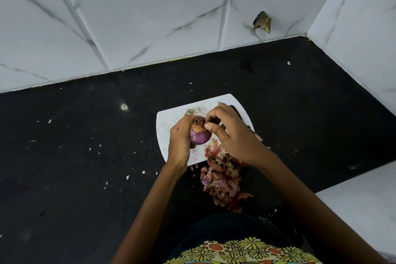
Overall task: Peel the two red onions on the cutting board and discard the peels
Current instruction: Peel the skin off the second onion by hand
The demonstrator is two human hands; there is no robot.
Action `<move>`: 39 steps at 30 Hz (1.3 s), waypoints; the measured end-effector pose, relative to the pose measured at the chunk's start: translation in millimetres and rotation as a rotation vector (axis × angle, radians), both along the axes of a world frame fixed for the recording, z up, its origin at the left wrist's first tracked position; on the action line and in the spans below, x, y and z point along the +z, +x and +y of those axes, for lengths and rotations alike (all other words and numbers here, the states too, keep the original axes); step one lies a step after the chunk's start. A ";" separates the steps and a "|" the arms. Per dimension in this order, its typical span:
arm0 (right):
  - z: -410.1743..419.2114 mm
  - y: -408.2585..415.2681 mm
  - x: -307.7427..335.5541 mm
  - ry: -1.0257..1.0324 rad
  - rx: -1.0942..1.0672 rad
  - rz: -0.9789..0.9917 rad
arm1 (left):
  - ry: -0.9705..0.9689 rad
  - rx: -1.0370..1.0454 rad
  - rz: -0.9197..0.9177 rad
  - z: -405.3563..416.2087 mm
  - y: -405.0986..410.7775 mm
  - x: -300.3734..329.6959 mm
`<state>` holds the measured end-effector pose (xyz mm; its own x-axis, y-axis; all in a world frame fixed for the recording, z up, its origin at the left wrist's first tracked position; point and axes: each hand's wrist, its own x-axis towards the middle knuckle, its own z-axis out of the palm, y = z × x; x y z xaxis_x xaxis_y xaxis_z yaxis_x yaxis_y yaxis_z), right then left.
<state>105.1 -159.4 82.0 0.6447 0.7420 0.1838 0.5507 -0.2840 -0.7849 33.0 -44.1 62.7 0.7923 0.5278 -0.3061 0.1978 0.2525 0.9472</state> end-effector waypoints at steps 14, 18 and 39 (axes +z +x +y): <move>-2.5 -9.7 13.0 0.236 -0.061 0.441 | -0.248 0.002 0.078 -2.4 -1.8 11.1; -0.9 -7.5 13.8 0.154 -0.051 0.305 | -0.219 -0.040 0.084 -1.1 -2.7 10.2; -22.9 11.3 -13.4 -0.224 -0.240 0.180 | -0.736 -0.121 -0.124 5.1 -3.5 0.7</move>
<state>116.4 -182.3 68.6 0.8125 0.5746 -0.0984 0.3061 -0.5641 -0.7668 29.5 -39.0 63.4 0.8831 0.1286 -0.4511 0.1675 0.8118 0.5594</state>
